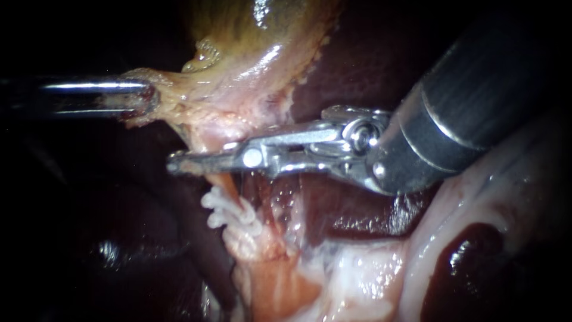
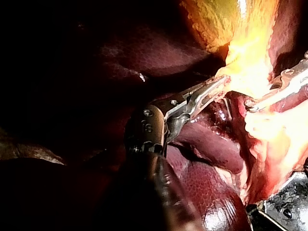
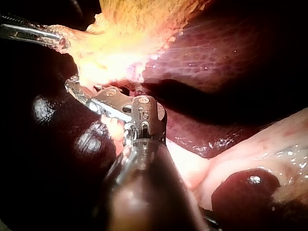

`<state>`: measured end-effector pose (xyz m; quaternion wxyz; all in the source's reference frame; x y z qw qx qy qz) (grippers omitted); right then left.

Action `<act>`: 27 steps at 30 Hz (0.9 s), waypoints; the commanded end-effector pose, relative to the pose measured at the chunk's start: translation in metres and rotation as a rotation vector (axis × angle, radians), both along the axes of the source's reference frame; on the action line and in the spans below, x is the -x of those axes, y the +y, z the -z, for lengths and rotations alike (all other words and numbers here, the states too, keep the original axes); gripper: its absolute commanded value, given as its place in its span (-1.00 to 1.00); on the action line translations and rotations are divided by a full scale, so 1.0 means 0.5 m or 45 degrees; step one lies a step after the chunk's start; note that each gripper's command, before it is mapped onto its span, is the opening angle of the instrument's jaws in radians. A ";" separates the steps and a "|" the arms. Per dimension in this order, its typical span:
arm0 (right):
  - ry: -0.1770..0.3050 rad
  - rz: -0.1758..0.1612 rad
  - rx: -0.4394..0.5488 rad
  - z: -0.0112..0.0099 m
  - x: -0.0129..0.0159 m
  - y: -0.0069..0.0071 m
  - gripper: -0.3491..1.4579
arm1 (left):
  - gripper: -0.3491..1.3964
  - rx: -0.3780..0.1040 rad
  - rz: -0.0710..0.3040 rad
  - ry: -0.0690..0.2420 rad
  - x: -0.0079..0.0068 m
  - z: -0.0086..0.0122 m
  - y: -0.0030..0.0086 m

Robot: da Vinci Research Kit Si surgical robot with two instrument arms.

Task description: Going back third clip left tube

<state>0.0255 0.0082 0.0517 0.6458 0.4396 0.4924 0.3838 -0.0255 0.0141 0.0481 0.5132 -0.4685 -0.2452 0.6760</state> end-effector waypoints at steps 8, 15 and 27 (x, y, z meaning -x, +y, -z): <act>0.023 0.029 0.094 -0.0045 -0.0033 -0.0006 -0.12 | -1.00 0.000 0.001 0.000 0.0000 0.0002 -0.0001; 0.036 0.047 0.223 -0.0128 -0.0039 -0.0014 -0.08 | -1.00 0.001 0.001 0.001 0.0000 0.0002 -0.0002; 0.055 0.069 0.607 -0.0170 0.0045 -0.0022 -0.06 | -1.00 0.001 0.000 0.001 -0.0002 0.0004 -0.0004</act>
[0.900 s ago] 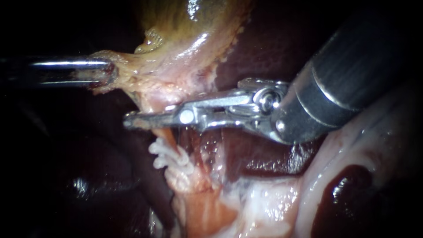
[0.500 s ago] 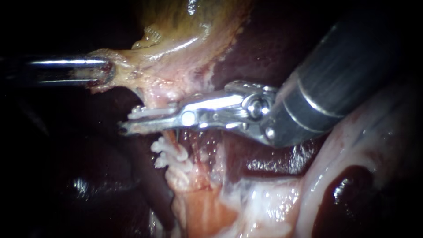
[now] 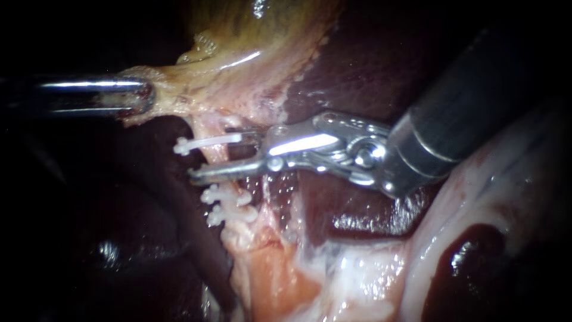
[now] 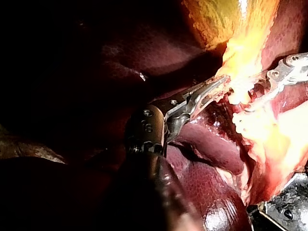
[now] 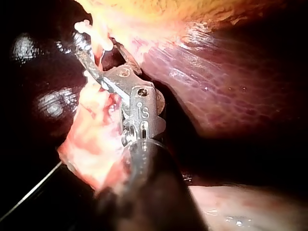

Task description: Going back third clip left tube

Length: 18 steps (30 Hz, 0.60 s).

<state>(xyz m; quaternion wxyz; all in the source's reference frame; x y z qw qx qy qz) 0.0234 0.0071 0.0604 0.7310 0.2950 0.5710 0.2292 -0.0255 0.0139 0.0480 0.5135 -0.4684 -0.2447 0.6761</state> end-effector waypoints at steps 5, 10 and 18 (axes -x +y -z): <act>0.036 0.053 0.129 0.0025 0.0098 -0.0026 -0.06 | -1.00 0.001 -0.001 -0.001 -0.0003 0.0001 0.0000; 0.031 0.049 0.232 0.0048 0.0205 -0.0048 -0.06 | -1.00 0.000 -0.001 -0.001 -0.0003 0.0001 0.0000; 0.025 0.046 0.302 0.0084 0.0320 -0.0041 -0.06 | -1.00 0.000 -0.001 -0.001 -0.0002 0.0001 0.0000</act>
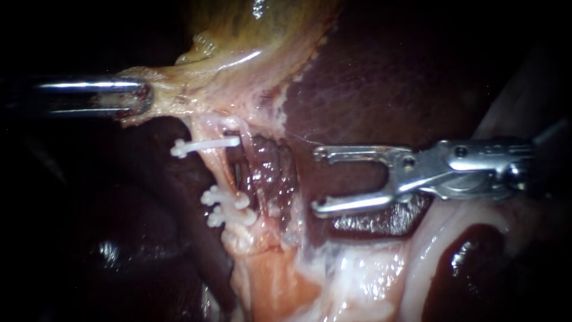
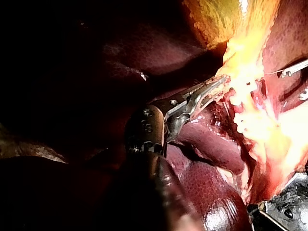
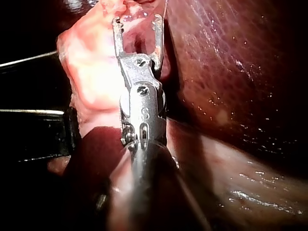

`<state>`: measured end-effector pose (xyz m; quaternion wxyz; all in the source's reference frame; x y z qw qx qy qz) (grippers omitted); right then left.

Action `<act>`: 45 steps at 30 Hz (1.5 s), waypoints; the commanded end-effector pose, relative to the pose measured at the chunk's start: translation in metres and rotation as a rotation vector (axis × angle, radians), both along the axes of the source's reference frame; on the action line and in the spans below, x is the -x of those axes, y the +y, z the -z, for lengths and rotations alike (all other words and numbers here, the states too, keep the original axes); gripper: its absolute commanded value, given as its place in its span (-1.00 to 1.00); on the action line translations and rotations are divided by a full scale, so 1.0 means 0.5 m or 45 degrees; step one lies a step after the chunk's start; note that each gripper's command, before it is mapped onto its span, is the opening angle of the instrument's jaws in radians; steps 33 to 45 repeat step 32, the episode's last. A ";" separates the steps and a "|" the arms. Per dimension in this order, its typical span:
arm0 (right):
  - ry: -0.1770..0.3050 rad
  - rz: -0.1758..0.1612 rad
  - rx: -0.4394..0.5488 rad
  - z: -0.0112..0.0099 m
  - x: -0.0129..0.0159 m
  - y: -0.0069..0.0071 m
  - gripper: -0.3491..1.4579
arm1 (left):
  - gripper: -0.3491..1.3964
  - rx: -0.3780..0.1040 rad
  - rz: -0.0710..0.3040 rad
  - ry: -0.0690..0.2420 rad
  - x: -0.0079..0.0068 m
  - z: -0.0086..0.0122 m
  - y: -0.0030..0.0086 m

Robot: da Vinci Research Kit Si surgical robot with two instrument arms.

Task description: Going back third clip left tube

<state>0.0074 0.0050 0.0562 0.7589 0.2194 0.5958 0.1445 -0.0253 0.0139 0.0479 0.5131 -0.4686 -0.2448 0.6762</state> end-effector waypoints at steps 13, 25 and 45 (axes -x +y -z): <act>0.005 0.007 0.004 0.0014 0.0026 0.0004 -0.06 | -1.00 0.010 0.011 0.008 0.0045 -0.0041 0.0000; 0.008 0.012 0.003 0.0015 0.0030 0.0003 -0.06 | -1.00 0.021 0.000 0.004 0.0100 -0.0103 -0.0010; 0.023 0.034 -0.004 0.0019 0.0028 0.0001 -0.06 | -1.00 0.020 -0.001 0.003 0.0096 -0.0102 -0.0011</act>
